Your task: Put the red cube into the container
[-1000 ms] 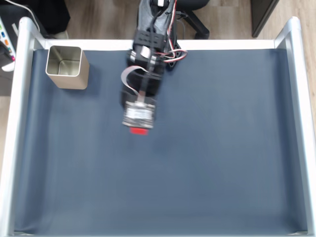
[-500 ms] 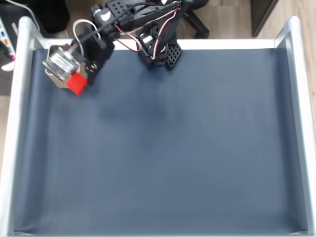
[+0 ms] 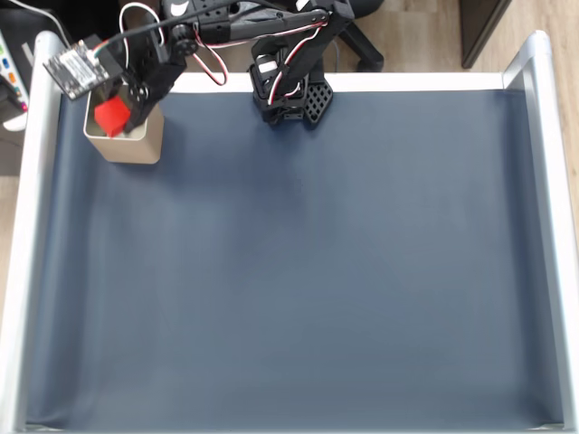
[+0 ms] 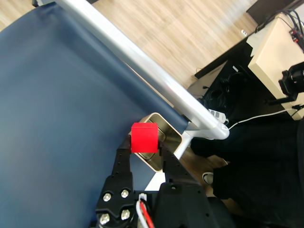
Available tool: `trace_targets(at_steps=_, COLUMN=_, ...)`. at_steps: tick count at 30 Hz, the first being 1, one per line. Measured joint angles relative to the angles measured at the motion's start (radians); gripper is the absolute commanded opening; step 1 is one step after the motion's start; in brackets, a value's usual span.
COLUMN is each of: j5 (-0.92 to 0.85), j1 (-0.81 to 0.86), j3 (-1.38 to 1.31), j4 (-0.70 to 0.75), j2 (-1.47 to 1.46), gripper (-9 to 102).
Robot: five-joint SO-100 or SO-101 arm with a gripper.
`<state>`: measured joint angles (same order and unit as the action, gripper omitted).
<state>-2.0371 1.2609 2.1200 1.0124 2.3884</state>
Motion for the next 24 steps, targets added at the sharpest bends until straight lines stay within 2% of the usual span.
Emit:
trace_targets(at_steps=6, j5=-0.037, j1=0.117, j3=0.103, j4=-0.118, j2=-0.002, gripper=0)
trace_targets(at_steps=24, j5=0.106, j1=0.126, j3=0.106, j4=-0.187, j2=-0.048, gripper=0)
